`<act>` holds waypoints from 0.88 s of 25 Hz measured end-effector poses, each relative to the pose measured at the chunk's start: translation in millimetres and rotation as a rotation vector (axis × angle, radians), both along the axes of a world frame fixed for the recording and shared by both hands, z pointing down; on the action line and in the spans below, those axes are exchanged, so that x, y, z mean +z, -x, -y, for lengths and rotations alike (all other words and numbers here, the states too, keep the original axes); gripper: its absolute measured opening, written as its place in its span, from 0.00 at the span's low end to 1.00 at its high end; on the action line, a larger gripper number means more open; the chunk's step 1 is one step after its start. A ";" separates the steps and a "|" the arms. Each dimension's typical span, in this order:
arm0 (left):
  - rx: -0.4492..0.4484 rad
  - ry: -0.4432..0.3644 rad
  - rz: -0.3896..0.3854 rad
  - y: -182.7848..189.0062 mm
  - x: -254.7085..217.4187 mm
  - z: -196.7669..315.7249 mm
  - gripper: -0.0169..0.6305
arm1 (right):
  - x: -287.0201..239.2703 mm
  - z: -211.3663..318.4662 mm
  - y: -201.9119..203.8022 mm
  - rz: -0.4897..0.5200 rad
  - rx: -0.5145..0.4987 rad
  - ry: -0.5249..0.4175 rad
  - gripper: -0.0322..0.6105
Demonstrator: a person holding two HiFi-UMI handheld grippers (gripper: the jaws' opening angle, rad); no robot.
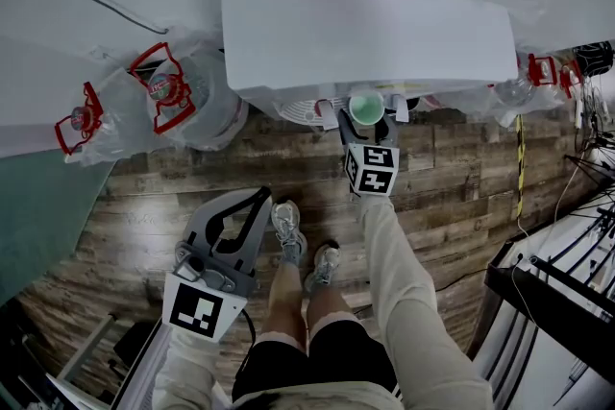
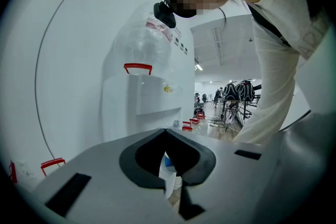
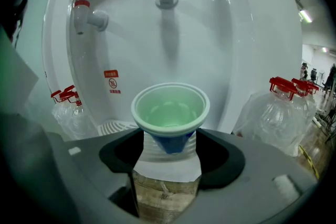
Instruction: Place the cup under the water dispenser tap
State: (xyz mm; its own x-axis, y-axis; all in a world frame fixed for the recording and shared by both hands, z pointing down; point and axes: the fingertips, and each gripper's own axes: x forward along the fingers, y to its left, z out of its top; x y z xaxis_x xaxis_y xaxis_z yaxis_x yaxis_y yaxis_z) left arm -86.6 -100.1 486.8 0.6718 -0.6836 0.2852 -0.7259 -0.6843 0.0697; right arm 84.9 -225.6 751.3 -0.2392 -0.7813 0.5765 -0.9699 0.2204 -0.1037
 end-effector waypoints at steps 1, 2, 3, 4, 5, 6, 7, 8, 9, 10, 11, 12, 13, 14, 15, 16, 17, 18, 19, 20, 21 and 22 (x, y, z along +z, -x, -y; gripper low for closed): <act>0.002 0.001 0.000 -0.7 0.1 -0.4 0.03 | -0.6 -0.4 0.0 0.006 0.001 0.000 0.53; 0.004 0.002 0.000 -1.4 0.4 -0.7 0.03 | -1.3 -0.7 -0.4 0.011 0.003 -0.002 0.54; 0.004 0.003 0.001 -2.0 0.7 -1.1 0.03 | -1.8 -1.0 -1.1 0.015 0.006 -0.003 0.54; 0.005 0.004 0.003 -2.7 1.0 -1.4 0.03 | -2.4 -1.6 -1.7 0.019 0.008 -0.004 0.54; 0.005 0.004 0.003 -3.4 0.9 -1.6 0.03 | -3.0 -2.6 -2.4 0.022 0.011 -0.004 0.55; 0.006 0.004 0.003 -4.4 0.3 -1.8 0.03 | -3.8 -4.1 -3.1 0.025 0.013 -0.004 0.55; 0.008 0.002 0.002 -5.4 -0.7 -1.9 0.03 | -5.0 -6.3 -3.9 0.027 0.015 -0.005 0.55; 0.010 0.000 0.002 -6.6 -1.9 -2.2 0.03 | -6.7 -8.9 -4.7 0.030 0.018 -0.007 0.55; 0.011 -0.003 0.001 -7.8 -3.3 -2.5 0.03 | -8.7 -12.0 -5.2 0.033 0.018 -0.009 0.55; 0.011 -0.005 0.000 -9.0 -4.6 -2.7 0.03 | -10.8 -15.5 -5.1 0.037 0.016 -0.012 0.55; 0.011 -0.007 -0.001 -10.3 -6.0 -3.0 0.03 | -13.2 -19.3 -4.6 0.040 0.012 -0.014 0.55; 0.010 -0.008 -0.002 -11.5 -7.3 -3.4 0.03 | -16.0 -23.4 -3.9 0.043 0.007 -0.017 0.55; 0.009 -0.009 -0.003 -12.7 -8.7 -3.9 0.03 | -19.3 -27.7 -3.2 0.047 0.002 -0.020 0.55; 0.009 -0.011 -0.004 -13.9 -10.4 -4.4 0.03 | -23.6 -32.2 -2.8 0.051 0.000 -0.026 0.55; 0.008 -0.013 -0.007 -15.3 -12.4 -5.0 0.03 | -28.8 -36.6 -2.7 0.057 -0.003 -0.033 0.55; 0.009 -0.016 -0.009 -16.9 -14.7 -5.8 0.03 | -34.9 -41.0 -2.6 0.065 -0.006 -0.041 0.54; 0.009 -0.019 -0.012 -18.8 -17.2 -6.7 0.03 | -42.0 -45.3 -2.5 0.073 -0.011 -0.050 0.54; 0.011 -0.022 -0.014 -20.9 -20.0 -7.7 0.03 | -49.7 -49.4 -2.7 0.079 -0.015 -0.060 0.49; 0.012 -0.027 -0.016 -23.3 -23.0 -8.8 0.03 | -57.8 -53.1 -3.5 0.081 -0.019 -0.073 0.40; 0.014 -0.031 -0.020 -26.1 -26.1 -9.8 0.03 | -65.9 -56.4 -4.8 0.079 -0.023 -0.087 0.34; 0.017 -0.035 -0.023 -29.0 -29.0 -11.0 0.03 | -73.8 -59.4 -6.0 0.077 -0.029 -0.101 0.28; 0.020 -0.039 -0.025 -32.0 -32.0 -12.2 0.03 | -81.3 -62.2 -7.1 0.075 -0.037 -0.113 0.20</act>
State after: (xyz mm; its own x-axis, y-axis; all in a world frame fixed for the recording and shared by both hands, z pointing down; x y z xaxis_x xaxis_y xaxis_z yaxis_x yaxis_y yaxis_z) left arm -54.6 -87.9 454.9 0.6919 -0.6804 0.2414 -0.7105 -0.7011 0.0606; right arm 92.0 -163.4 670.0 -0.3080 -0.8301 0.4648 -0.9514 0.2699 -0.1484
